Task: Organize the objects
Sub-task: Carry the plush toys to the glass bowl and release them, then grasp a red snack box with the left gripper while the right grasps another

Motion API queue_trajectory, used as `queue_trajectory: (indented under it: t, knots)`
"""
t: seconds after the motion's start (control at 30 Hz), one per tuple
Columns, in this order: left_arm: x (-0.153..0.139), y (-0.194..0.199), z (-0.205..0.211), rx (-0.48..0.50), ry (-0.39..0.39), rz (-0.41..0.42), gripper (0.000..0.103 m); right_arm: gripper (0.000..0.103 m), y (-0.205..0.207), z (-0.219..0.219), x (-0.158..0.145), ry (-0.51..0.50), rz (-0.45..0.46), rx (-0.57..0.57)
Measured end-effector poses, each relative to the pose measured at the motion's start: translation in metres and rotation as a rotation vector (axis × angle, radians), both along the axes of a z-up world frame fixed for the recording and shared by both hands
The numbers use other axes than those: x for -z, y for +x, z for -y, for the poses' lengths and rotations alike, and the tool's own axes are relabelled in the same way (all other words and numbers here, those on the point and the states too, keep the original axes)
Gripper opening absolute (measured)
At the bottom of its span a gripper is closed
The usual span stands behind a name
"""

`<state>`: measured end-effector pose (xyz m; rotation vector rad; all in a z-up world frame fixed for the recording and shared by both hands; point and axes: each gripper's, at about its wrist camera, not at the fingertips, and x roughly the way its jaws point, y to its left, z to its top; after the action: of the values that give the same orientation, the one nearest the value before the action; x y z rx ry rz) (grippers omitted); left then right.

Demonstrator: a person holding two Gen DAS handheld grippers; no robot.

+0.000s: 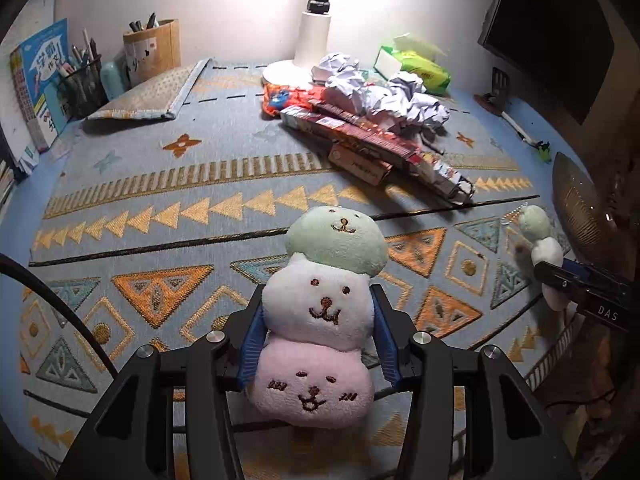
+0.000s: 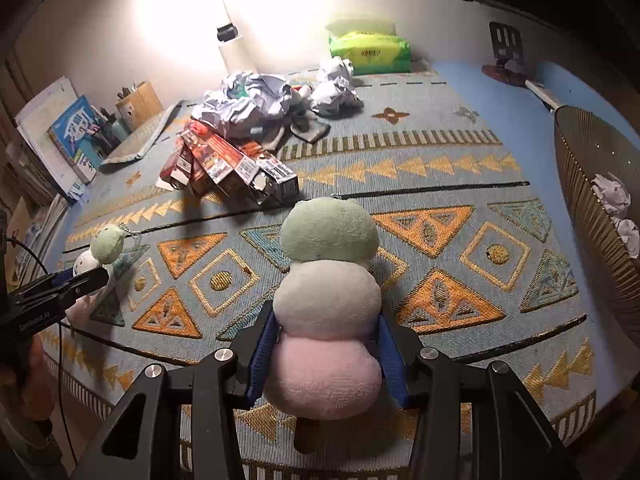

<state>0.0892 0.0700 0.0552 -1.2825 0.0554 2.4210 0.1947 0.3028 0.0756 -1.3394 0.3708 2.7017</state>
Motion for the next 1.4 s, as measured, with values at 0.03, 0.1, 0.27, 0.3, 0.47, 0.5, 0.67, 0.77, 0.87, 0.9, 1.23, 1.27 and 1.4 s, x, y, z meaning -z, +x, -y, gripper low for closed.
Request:
queue_trajectory:
  t: [0.03,0.1,0.27,0.3,0.47,0.5,0.67,0.77,0.87,0.9,1.23,1.27,1.4]
  knots:
    - [-0.011,0.005,-0.007,0.017,0.011,-0.021,0.045,0.047,0.006,-0.003,-0.009,-0.004,-0.024,-0.002]
    - [-0.034,0.015,-0.024,0.057,0.041,-0.070,0.045,0.047,0.021,-0.017,-0.031,-0.026,-0.076,-0.003]
    - [-0.091,0.025,-0.099,0.206,0.147,-0.164,0.045,0.047,0.067,-0.081,-0.094,0.009,-0.207,0.116]
    - [-0.100,0.023,-0.120,0.241,0.168,-0.172,0.045,0.047,0.075,-0.096,-0.104,0.015,-0.229,0.149]
    - [-0.119,0.006,-0.222,0.356,0.287,-0.160,0.045,0.047,0.099,-0.173,-0.126,0.077,-0.257,0.336]
    - [-0.117,0.003,-0.243,0.380,0.308,-0.140,0.045,0.047,0.098,-0.187,-0.124,0.079,-0.240,0.367]
    - [-0.092,-0.004,-0.338,0.488,0.322,-0.056,0.045,0.047,0.089,-0.238,-0.092,0.049,-0.117,0.470]
    - [-0.073,-0.006,-0.377,0.539,0.306,-0.011,0.052,0.049,0.085,-0.248,-0.078,0.059,-0.094,0.485]
    - [-0.056,-0.012,-0.401,0.568,0.283,0.053,0.056,0.055,0.087,-0.258,-0.068,0.027,-0.069,0.492]
    - [-0.052,-0.014,-0.404,0.571,0.291,0.070,0.056,0.056,0.089,-0.259,-0.067,0.030,-0.067,0.499]
    - [-0.070,-0.008,-0.323,0.502,0.344,0.012,0.056,0.061,0.104,-0.219,-0.097,0.049,-0.190,0.388]
    - [-0.077,-0.007,-0.304,0.483,0.355,-0.015,0.056,0.069,0.102,-0.209,-0.102,0.054,-0.213,0.356]
    - [-0.101,-0.007,-0.221,0.358,0.351,-0.122,0.061,0.075,0.081,-0.158,-0.114,0.085,-0.264,0.208]
